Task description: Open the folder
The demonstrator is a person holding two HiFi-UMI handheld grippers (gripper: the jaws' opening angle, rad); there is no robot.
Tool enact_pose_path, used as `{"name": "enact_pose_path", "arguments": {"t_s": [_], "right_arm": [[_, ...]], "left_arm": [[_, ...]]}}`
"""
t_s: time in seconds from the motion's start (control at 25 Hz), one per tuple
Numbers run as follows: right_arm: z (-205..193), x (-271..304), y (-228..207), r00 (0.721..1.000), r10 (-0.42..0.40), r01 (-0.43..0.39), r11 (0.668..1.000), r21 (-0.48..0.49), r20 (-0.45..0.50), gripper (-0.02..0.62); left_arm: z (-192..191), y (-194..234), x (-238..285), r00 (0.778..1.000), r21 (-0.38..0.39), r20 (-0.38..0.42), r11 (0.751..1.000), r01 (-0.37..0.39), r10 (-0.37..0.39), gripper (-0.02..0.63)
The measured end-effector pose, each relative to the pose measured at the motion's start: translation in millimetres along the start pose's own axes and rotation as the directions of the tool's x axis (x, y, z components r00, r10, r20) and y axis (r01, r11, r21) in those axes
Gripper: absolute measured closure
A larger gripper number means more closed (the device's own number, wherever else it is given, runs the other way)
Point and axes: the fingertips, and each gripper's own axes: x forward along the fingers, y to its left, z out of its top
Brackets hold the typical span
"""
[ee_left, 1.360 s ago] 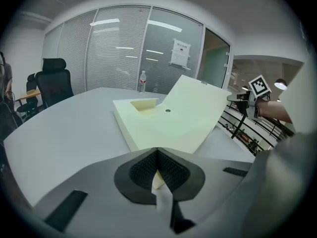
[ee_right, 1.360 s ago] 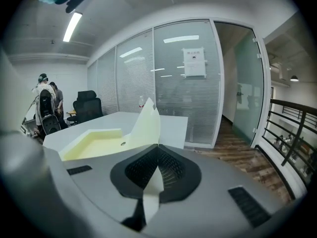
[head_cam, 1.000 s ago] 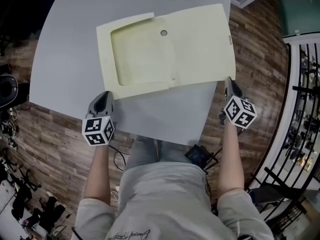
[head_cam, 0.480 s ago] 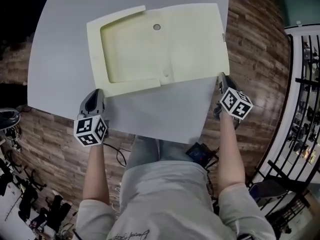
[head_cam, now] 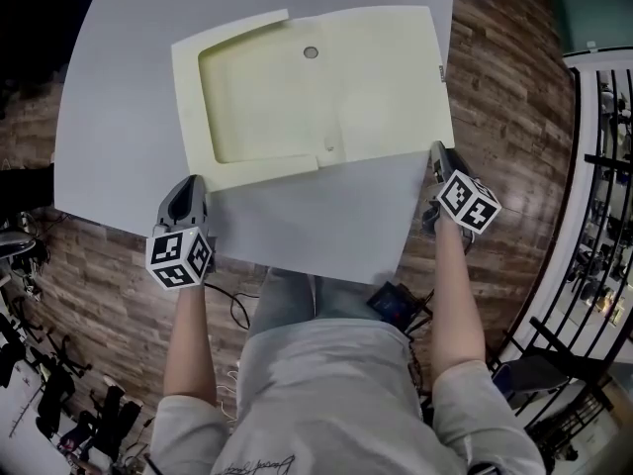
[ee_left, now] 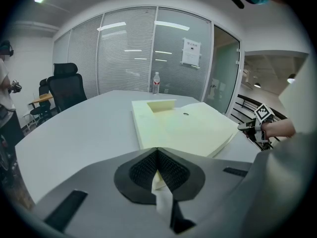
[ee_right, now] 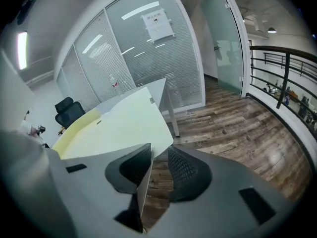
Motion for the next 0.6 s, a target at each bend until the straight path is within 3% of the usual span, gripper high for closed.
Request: {"name": "enact_pose_path", "arguments": {"t_s": [0.2,0.32,0.44,0.6], "right_arm": [[1.7,0.5,-8.8,0.995,-0.1,0.101,0.991,-0.086,0.014,0.399],[4.1,0.0,-7.1,0.993,-0.121,0.122,0.976,-0.183,0.017,0.399],[6.0,0.3,0.9,0.991,-0.131,0.132,0.943,-0.306,0.025,0.438],[4.6,2.7,16.2,0.986,-0.163,0.156,0.863,-0.48,0.029,0.543]], "left_arm": [[1.3,0.1,-0.4,1.0,0.0,0.004,1.0,-0.003,0.003,0.597],[1.9,-0.3,-0.4,1.0,-0.004,0.006,1.0,-0.006,0.006,0.597],[2.3,-0.9,-0.6,1.0,-0.007,0.008,1.0,-0.008,0.008,0.597],[1.8,-0.7,-0.4,1.0,-0.009,0.009,1.0,-0.011,0.011,0.597]]}}
